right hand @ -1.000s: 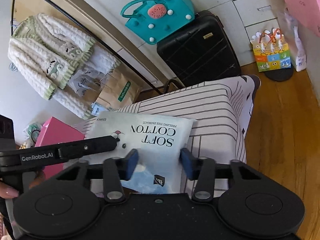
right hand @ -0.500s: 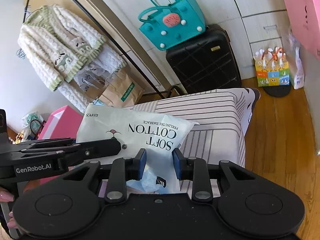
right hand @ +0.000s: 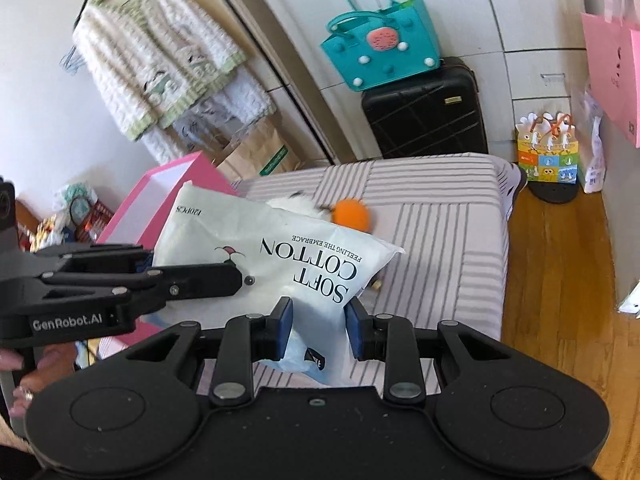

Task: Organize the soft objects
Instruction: 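Lift the Soft Cotton pack with the left tool and lower it into the pink box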

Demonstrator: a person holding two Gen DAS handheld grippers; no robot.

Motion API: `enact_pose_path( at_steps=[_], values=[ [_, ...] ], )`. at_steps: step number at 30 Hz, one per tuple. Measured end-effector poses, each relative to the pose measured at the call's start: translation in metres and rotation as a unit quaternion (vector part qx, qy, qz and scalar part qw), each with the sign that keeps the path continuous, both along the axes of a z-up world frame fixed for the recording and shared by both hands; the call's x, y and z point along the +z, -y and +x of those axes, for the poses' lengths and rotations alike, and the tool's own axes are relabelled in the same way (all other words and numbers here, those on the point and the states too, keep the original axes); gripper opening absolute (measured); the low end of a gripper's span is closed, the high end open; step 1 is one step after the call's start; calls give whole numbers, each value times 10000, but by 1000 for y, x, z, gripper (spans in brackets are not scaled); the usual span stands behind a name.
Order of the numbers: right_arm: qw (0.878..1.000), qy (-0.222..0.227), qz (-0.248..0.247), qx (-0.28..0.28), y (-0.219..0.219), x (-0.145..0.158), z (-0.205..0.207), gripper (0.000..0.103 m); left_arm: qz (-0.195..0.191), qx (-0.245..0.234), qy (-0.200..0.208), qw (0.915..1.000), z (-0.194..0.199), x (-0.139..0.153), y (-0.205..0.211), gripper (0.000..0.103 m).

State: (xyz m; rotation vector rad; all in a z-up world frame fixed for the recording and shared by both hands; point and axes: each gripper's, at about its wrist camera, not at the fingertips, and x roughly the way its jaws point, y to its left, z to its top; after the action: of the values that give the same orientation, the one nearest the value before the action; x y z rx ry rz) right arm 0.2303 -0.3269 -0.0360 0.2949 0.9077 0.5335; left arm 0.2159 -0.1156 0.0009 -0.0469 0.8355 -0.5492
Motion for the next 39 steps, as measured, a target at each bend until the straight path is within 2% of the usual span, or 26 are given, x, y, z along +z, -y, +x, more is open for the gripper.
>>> enact_pose_path(
  at_steps=[14,21,27,32,35,39],
  values=[
    [9979,-102,-179,621,-55,26,-79,34,-168,-169,-382,9990,-72,16,-65,18],
    [9949,-77,-69,1005,-86,44,-103,34,-218,-132,-254,9994,-103,31,-107,18],
    [9908,78,-82,1346,-122,62,-109,34,-348,-39,-62,9994,-121,41,-148,18],
    [9874,275,-309,1527,-156,76,-104,34,-657,44,-141,9977,-121,43,-187,18],
    [9849,371,-311,1660,-175,84,-97,34,-633,167,-44,9978,-118,50,-203,18],
    [9818,518,-264,1806,-198,92,-85,34,-481,333,291,9979,-115,62,-223,18]
  ],
)
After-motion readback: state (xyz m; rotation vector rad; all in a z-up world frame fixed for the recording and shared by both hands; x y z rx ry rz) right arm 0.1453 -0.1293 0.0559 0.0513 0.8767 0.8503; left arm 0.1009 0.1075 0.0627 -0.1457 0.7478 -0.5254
